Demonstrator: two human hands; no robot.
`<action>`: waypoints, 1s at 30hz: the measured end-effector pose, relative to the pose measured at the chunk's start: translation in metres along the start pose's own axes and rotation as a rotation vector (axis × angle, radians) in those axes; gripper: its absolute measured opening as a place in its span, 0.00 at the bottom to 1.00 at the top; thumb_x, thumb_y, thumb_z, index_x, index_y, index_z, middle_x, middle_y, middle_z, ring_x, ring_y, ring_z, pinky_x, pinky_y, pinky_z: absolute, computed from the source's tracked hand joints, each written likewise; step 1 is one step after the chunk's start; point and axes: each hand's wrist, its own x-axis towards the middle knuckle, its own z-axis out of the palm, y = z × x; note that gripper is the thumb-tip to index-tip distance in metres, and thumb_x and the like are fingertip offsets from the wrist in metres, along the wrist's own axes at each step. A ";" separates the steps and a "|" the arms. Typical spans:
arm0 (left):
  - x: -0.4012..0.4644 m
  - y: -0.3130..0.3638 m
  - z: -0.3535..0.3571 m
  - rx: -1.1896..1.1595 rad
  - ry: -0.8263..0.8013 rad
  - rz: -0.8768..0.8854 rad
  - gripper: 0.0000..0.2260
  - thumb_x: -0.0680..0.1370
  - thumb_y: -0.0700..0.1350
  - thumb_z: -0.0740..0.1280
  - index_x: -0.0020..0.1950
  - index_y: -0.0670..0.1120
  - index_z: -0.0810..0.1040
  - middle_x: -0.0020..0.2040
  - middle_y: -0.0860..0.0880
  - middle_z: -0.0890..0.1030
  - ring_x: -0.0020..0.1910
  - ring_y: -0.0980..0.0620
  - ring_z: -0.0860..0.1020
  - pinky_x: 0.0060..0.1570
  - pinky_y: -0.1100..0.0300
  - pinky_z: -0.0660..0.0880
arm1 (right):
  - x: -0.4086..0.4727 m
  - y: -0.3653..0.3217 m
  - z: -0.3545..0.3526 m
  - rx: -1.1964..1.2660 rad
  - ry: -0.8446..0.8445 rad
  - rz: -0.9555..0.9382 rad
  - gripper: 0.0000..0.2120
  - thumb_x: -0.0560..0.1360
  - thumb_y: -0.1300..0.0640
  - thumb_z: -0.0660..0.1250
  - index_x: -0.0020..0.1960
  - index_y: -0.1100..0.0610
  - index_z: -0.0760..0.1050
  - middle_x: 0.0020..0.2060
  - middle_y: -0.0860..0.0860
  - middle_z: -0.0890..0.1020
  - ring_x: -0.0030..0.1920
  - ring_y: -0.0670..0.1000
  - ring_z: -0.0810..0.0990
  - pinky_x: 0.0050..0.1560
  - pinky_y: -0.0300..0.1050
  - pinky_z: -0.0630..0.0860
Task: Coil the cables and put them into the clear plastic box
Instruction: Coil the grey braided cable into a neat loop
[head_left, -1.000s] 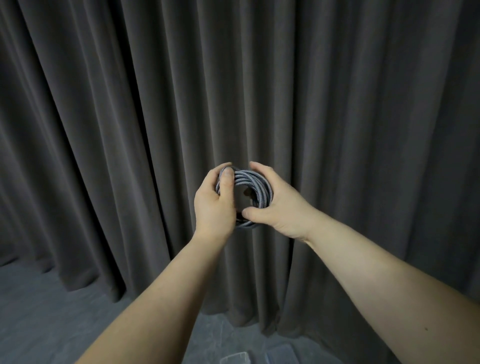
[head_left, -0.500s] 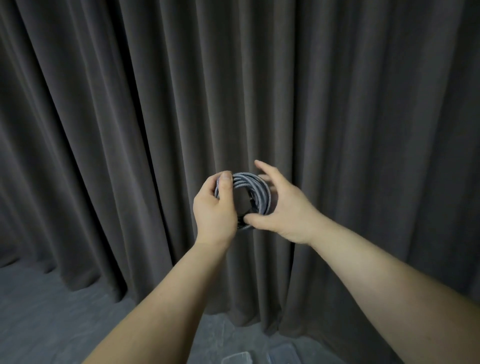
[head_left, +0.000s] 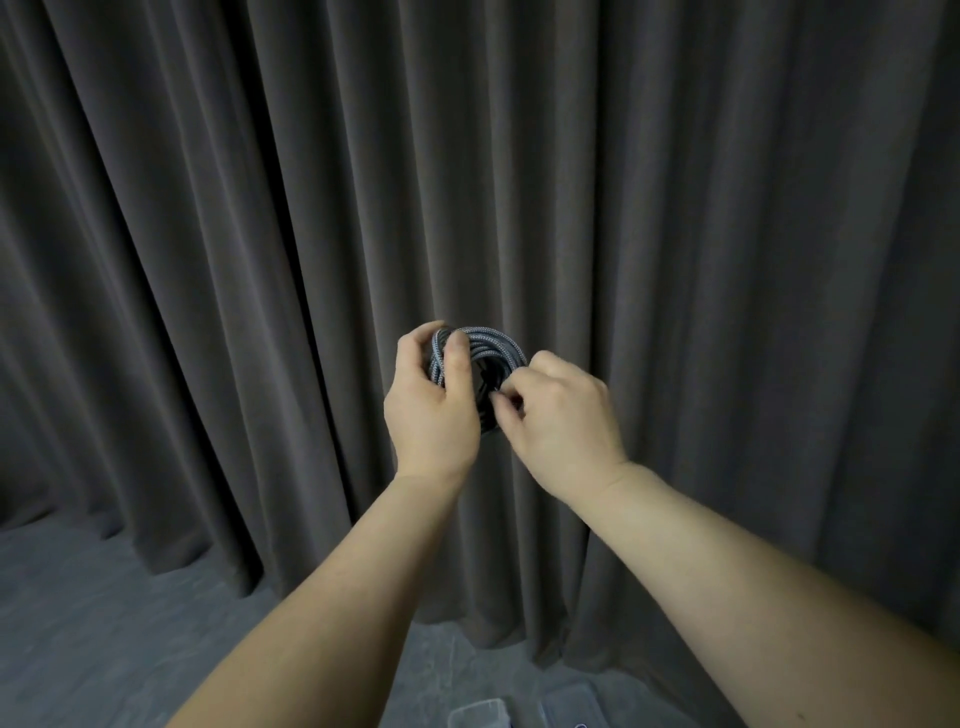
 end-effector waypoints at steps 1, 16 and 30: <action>0.001 0.000 0.000 0.003 0.003 -0.003 0.05 0.81 0.50 0.63 0.56 0.54 0.75 0.45 0.63 0.78 0.46 0.70 0.76 0.47 0.75 0.69 | 0.002 -0.003 -0.002 0.103 -0.024 0.072 0.08 0.69 0.55 0.68 0.33 0.57 0.78 0.29 0.50 0.74 0.30 0.54 0.76 0.31 0.42 0.73; -0.002 0.001 -0.008 -0.217 -0.146 -0.232 0.26 0.68 0.53 0.73 0.63 0.46 0.74 0.53 0.50 0.83 0.52 0.54 0.82 0.61 0.49 0.76 | 0.011 0.003 -0.016 0.563 -0.148 0.626 0.08 0.80 0.57 0.61 0.41 0.50 0.72 0.34 0.46 0.79 0.27 0.48 0.81 0.35 0.51 0.81; 0.001 -0.009 -0.015 -0.011 -0.127 -0.110 0.22 0.74 0.46 0.73 0.66 0.53 0.72 0.54 0.60 0.79 0.51 0.69 0.76 0.55 0.73 0.72 | 0.010 0.006 -0.024 0.508 -0.197 0.332 0.02 0.73 0.57 0.67 0.43 0.50 0.75 0.36 0.49 0.80 0.40 0.52 0.81 0.44 0.52 0.78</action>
